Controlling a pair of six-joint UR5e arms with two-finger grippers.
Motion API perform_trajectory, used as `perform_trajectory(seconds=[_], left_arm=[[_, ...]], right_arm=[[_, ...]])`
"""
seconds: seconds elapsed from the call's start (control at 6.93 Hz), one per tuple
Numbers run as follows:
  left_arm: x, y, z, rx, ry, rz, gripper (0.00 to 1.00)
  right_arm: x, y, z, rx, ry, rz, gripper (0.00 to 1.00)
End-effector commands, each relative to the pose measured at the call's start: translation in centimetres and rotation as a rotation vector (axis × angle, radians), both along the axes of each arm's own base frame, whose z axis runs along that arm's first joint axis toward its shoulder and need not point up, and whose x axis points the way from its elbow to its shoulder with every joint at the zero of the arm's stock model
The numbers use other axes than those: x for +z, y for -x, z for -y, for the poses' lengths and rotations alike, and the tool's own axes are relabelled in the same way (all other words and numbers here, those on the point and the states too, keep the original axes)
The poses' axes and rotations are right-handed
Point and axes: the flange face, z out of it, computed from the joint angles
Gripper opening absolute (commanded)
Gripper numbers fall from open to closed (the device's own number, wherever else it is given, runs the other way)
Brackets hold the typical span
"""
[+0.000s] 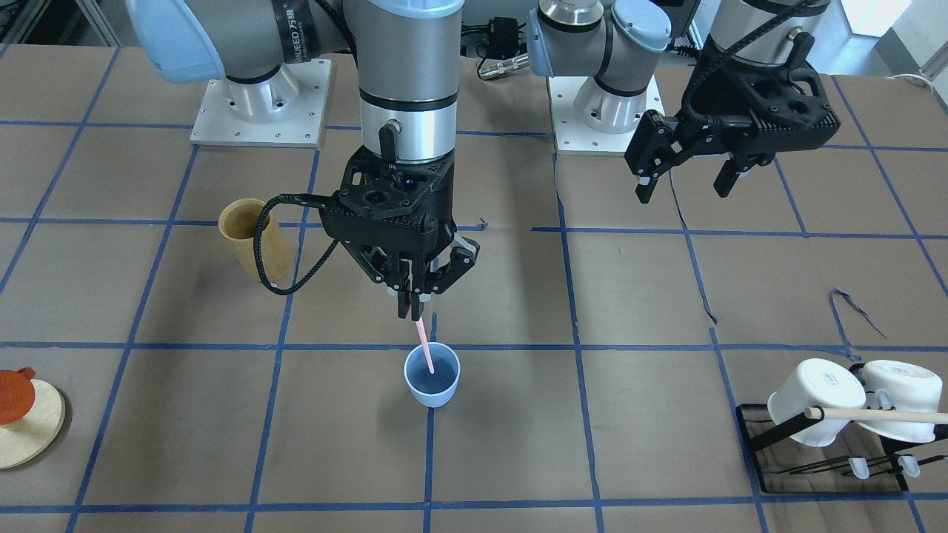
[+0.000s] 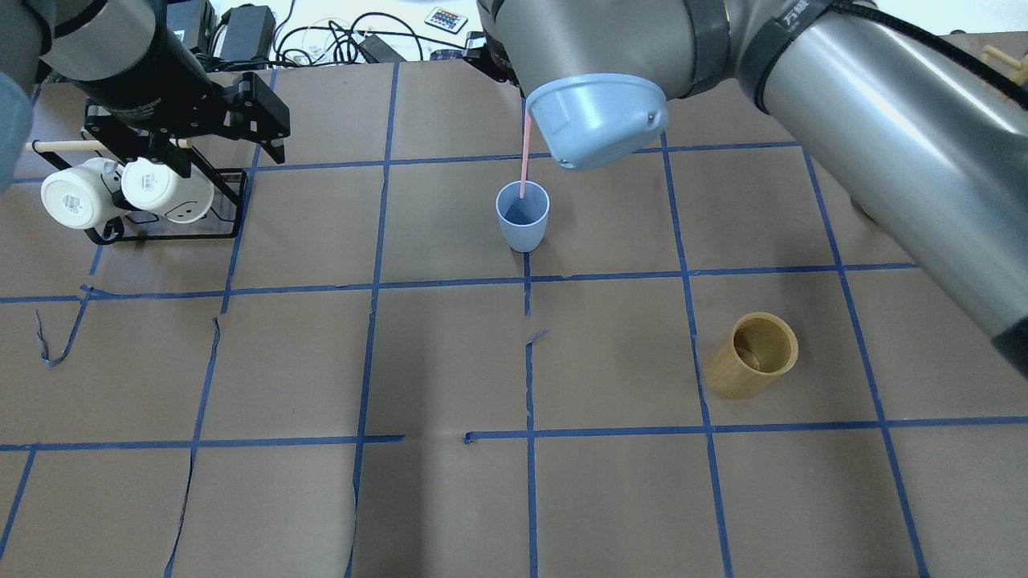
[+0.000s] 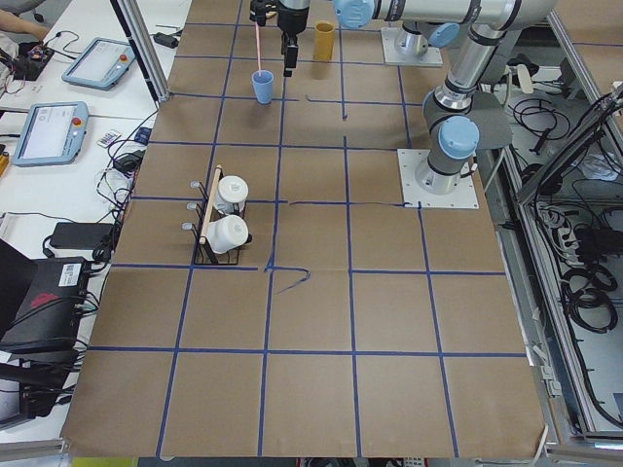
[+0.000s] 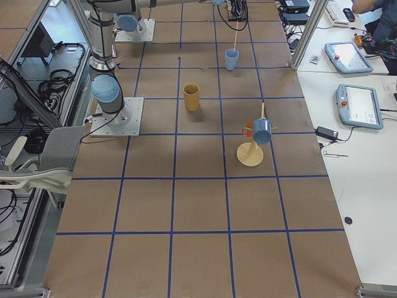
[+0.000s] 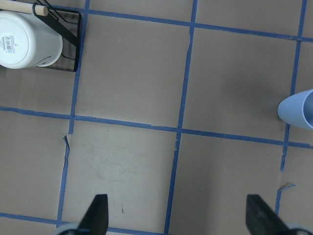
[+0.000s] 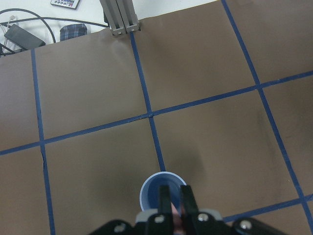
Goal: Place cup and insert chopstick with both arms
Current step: 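Open the right gripper and lift it away from the blue cup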
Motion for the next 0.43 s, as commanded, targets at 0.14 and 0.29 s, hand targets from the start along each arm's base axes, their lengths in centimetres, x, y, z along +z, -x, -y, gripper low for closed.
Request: perform_trajectory(seconds=[0.14, 0.29], left_arm=[[-0.2, 0.1, 0.1, -0.001, -0.002, 0.0, 1.0], [0.0, 0.1, 0.1, -0.002, 0.001, -0.001, 1.0]], right_arm=[[0.3, 0.2, -0.1, -0.003, 0.003, -0.008, 1.0], [0.8, 0.3, -0.3, 0.0, 0.01, -0.004, 1.0]])
